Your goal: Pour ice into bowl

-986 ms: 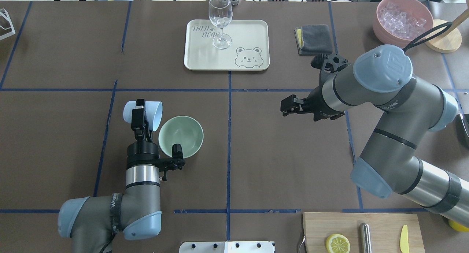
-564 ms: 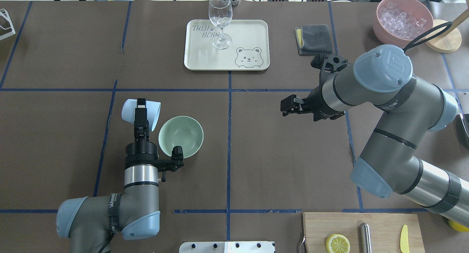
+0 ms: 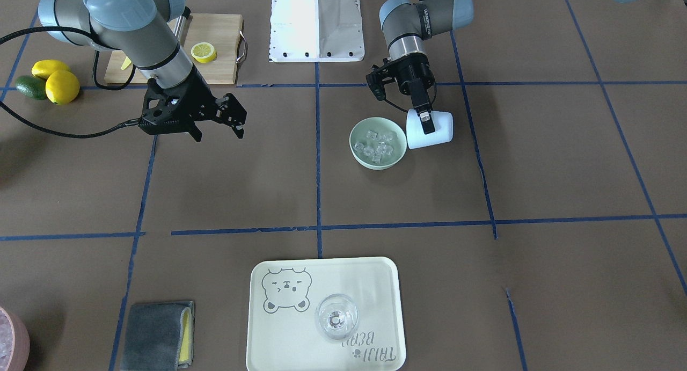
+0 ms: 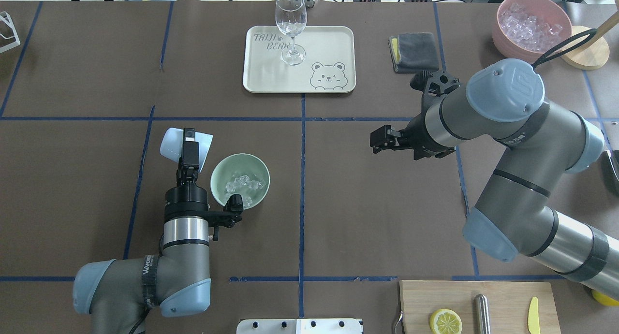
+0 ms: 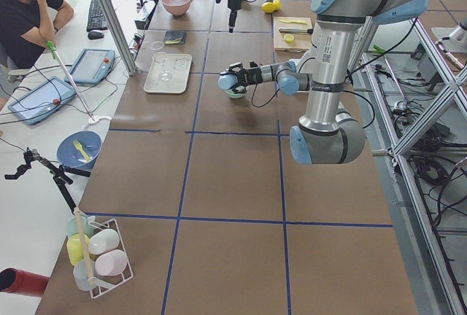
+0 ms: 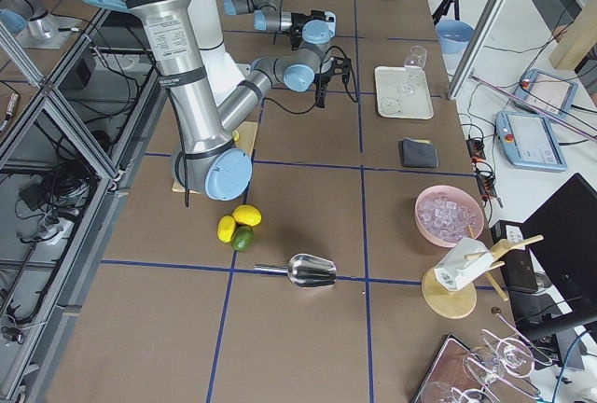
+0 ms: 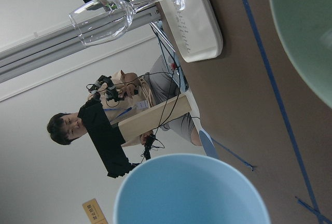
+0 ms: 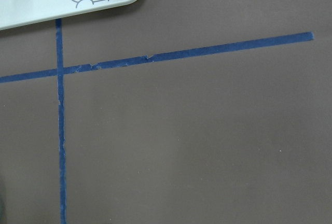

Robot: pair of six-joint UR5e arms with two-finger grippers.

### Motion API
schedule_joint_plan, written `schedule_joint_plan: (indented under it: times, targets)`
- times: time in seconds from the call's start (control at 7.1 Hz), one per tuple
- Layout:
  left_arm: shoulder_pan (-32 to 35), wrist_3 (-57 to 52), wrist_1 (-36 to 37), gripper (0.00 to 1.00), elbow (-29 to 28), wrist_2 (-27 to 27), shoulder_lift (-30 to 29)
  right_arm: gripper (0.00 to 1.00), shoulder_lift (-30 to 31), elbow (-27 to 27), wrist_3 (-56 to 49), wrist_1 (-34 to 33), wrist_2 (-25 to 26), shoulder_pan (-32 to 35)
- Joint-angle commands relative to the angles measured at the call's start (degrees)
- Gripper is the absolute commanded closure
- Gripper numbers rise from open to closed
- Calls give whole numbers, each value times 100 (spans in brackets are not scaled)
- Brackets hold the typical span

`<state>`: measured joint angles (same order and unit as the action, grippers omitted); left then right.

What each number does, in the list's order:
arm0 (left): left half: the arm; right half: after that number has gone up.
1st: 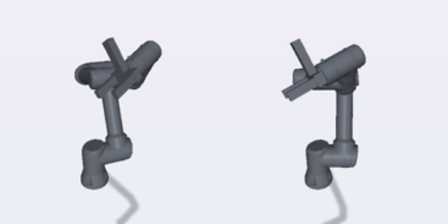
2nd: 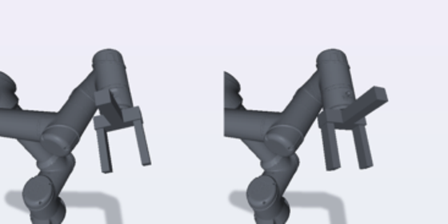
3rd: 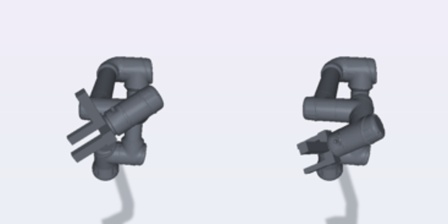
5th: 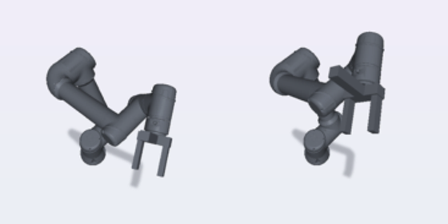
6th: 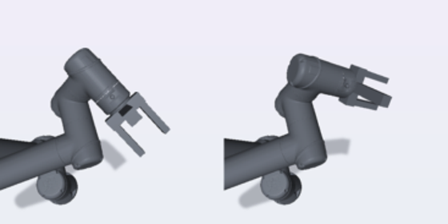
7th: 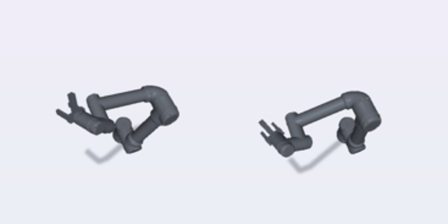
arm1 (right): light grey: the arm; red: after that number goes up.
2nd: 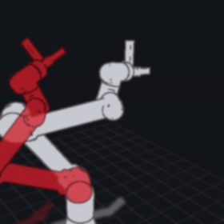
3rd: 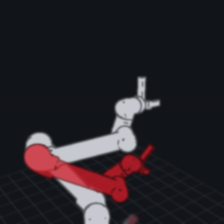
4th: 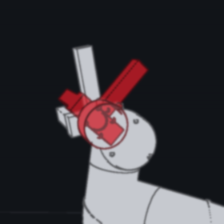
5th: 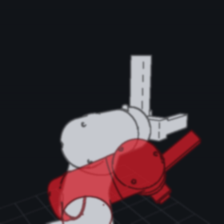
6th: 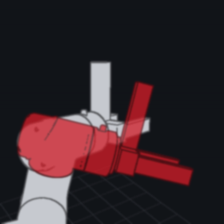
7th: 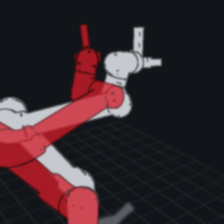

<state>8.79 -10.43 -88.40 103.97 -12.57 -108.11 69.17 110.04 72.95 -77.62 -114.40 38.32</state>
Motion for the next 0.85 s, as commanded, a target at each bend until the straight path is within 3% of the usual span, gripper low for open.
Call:
schedule_joint_plan:
  times: [0.0,0.42,0.56,0.7]
  targets:
    - [0,-56,-28,100,70,-17,-9,0,0,0,0,2,-4,0]
    - [26,-12,-125,100,980,-305,350,0,-44,-9,9,-7,14,-9]
    - [26,14,-543,100,1228,-890,378,0,-61,-17,26,2,23,-17]
    - [53,49,-1774,100,1222,-1210,448,0,-88,-9,26,-7,23,-17]
